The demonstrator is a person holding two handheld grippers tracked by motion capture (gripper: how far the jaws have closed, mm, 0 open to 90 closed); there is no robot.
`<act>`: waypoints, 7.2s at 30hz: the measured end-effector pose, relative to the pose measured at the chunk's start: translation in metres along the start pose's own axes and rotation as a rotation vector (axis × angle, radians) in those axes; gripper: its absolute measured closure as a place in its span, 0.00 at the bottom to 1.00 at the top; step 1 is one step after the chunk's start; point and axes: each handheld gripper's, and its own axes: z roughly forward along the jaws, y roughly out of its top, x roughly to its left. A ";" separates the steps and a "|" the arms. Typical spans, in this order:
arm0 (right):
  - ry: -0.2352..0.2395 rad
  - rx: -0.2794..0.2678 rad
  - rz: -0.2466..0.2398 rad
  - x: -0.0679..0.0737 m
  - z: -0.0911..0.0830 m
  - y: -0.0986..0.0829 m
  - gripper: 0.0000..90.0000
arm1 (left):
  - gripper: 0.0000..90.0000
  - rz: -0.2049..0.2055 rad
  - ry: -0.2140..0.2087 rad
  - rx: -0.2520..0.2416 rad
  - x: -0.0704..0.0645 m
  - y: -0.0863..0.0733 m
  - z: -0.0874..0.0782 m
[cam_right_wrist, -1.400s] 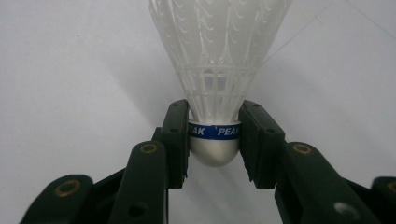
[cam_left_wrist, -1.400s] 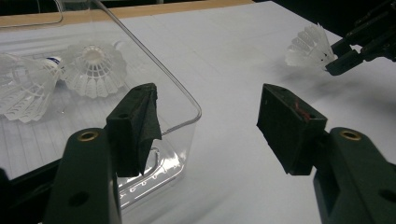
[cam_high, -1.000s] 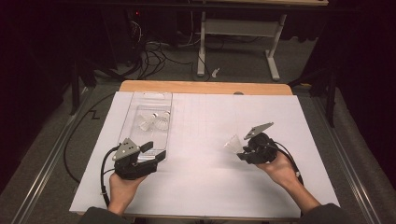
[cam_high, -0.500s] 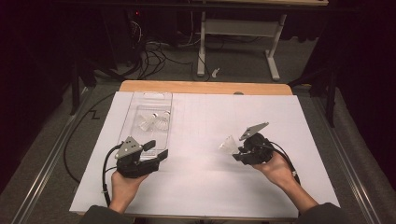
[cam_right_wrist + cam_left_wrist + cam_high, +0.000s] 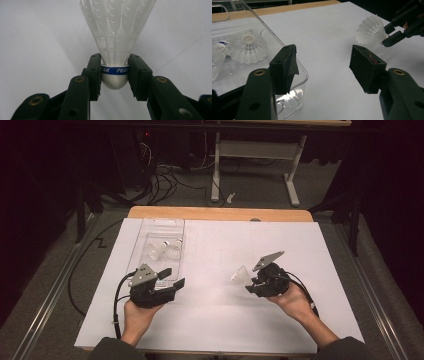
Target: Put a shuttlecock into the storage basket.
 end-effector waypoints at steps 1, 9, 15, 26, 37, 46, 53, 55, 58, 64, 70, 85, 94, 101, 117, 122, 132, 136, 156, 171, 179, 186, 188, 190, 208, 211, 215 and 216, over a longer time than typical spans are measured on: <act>0.001 -0.001 -0.006 0.001 0.000 0.001 0.73 | 0.43 0.003 -0.002 0.002 -0.001 0.001 0.001; 0.013 -0.003 -0.022 0.004 0.000 0.004 0.73 | 0.43 0.022 -0.021 0.010 -0.004 0.004 0.009; 0.018 0.002 -0.026 0.007 0.002 0.007 0.73 | 0.44 0.033 -0.035 0.016 -0.006 0.005 0.013; 0.031 -0.003 -0.046 0.013 0.003 0.013 0.73 | 0.44 0.045 -0.069 0.025 -0.010 0.007 0.021; 0.047 -0.006 -0.061 0.016 0.005 0.018 0.73 | 0.44 0.060 -0.097 0.037 -0.017 0.010 0.030; 0.058 -0.004 -0.074 0.020 0.007 0.022 0.73 | 0.44 0.072 -0.120 0.048 -0.021 0.012 0.037; 0.063 -0.002 -0.077 0.023 0.008 0.025 0.73 | 0.44 0.079 -0.133 0.050 -0.024 0.014 0.041; 0.066 -0.003 -0.078 0.023 0.008 0.026 0.73 | 0.44 0.083 -0.138 0.054 -0.026 0.014 0.042; 0.069 -0.002 -0.083 0.024 0.008 0.027 0.73 | 0.45 0.091 -0.142 0.061 -0.027 0.015 0.044; 0.079 -0.004 -0.096 0.026 0.009 0.029 0.73 | 0.45 0.101 -0.160 0.066 -0.031 0.016 0.047; 0.085 -0.006 -0.106 0.029 0.010 0.031 0.73 | 0.46 0.116 -0.176 0.069 -0.034 0.018 0.050; 0.097 -0.003 -0.151 0.038 0.012 0.039 0.73 | 0.49 0.139 -0.205 0.096 -0.040 0.018 0.055; 0.106 -0.004 -0.159 0.044 0.013 0.045 0.73 | 0.59 0.158 -0.246 0.120 -0.043 0.020 0.058; 0.110 -0.008 -0.156 0.046 0.013 0.047 0.73 | 0.71 0.168 -0.273 0.143 -0.045 0.022 0.060; 0.109 -0.007 -0.163 0.046 0.014 0.047 0.73 | 0.91 0.182 -0.297 0.174 -0.046 0.023 0.061; 0.108 -0.005 -0.166 0.047 0.015 0.048 0.73 | 0.96 0.189 -0.304 0.179 -0.046 0.024 0.061; 0.112 -0.008 -0.171 0.047 0.015 0.047 0.72 | 0.99 0.192 -0.318 0.197 -0.047 0.026 0.060; 0.112 -0.006 -0.167 0.046 0.015 0.047 0.72 | 0.99 0.193 -0.322 0.198 -0.048 0.026 0.060; 0.078 -0.041 -0.142 0.043 0.012 0.046 0.52 | 1.00 0.181 -0.322 0.188 -0.045 0.028 0.058; 0.066 -0.077 -0.107 0.038 0.007 0.036 0.47 | 1.00 0.165 -0.311 0.180 -0.042 0.029 0.055; 0.053 -0.105 -0.086 0.035 0.002 0.028 0.47 | 1.00 0.158 -0.310 0.175 -0.040 0.030 0.052; 0.039 -0.122 -0.076 0.033 0.001 0.022 0.47 | 1.00 0.153 -0.310 0.169 -0.039 0.031 0.050; 0.036 -0.125 -0.066 0.033 0.000 0.021 0.47 | 1.00 0.153 -0.309 0.168 -0.038 0.031 0.048; 0.034 -0.129 -0.061 0.032 0.000 0.019 0.47 | 1.00 0.149 -0.309 0.164 -0.038 0.032 0.047; 0.017 -0.194 -0.008 0.025 -0.012 -0.002 0.47 | 1.00 0.136 -0.305 0.152 -0.033 0.033 0.041; 0.016 -0.202 -0.001 0.024 -0.013 -0.005 0.47 | 1.00 0.133 -0.303 0.153 -0.032 0.033 0.041; 0.014 -0.206 0.010 0.023 -0.013 -0.010 0.46 | 1.00 0.131 -0.302 0.148 -0.032 0.033 0.040; 0.014 -0.211 0.013 0.022 -0.013 -0.011 0.46 | 1.00 0.132 -0.301 0.148 -0.032 0.033 0.039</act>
